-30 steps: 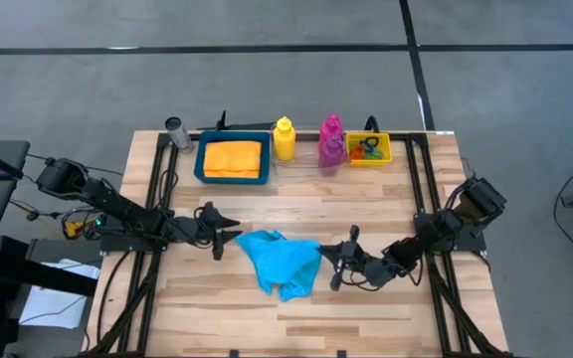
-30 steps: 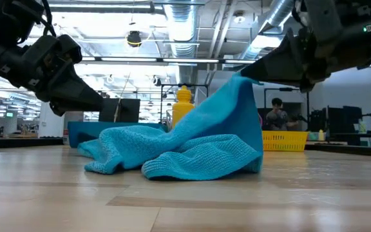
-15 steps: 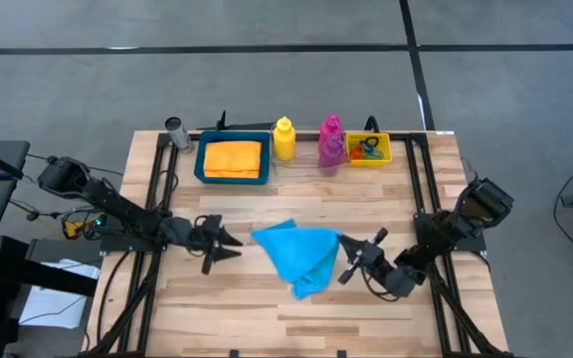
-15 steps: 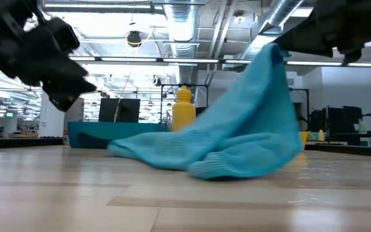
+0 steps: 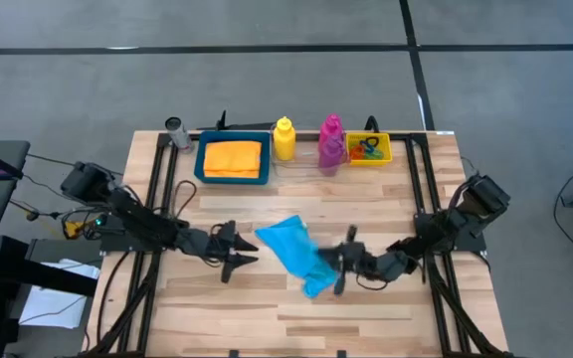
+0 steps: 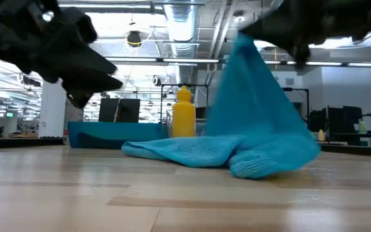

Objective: Pick & Place Sports Items
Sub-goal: Fold the blue towel

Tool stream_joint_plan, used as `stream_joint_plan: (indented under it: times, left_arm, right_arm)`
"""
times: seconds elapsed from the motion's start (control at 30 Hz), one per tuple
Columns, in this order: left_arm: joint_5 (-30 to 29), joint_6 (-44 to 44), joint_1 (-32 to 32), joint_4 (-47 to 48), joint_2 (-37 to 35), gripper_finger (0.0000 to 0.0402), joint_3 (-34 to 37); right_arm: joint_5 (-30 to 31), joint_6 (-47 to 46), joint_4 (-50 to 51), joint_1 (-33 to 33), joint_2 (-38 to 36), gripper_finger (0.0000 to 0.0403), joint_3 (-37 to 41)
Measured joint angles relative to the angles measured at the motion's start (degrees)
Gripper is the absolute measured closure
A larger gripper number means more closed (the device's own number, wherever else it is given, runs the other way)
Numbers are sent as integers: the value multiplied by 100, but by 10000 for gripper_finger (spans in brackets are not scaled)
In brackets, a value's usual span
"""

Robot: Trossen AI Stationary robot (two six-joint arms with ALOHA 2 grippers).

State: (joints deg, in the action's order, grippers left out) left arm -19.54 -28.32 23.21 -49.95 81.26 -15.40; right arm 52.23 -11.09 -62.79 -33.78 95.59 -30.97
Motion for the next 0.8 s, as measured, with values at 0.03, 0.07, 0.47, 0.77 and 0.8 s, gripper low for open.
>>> stream_joint_plan:
  times: [0.03,0.07,0.47,0.77,0.8]
  left_arm:
    - [1,0,-29,1,163,253,-104]
    - [1,0,-56,2,296,253,-193]
    - [110,341,-61,-5,1573,253,-1243]
    - [-361,3018,289,2,2772,253,-2335]
    - [-537,3391,313,28,2893,253,-2440]
  right_arm:
    - [-246,6,32,59,-3,403,-112]
    - [-20,-118,175,77,-22,403,-222]
    - [3439,-1653,2170,-279,-2,403,-618]
    - [3051,-1575,2346,-241,-4,403,-618]
    - [3049,-1574,2348,-249,-4,403,-618]
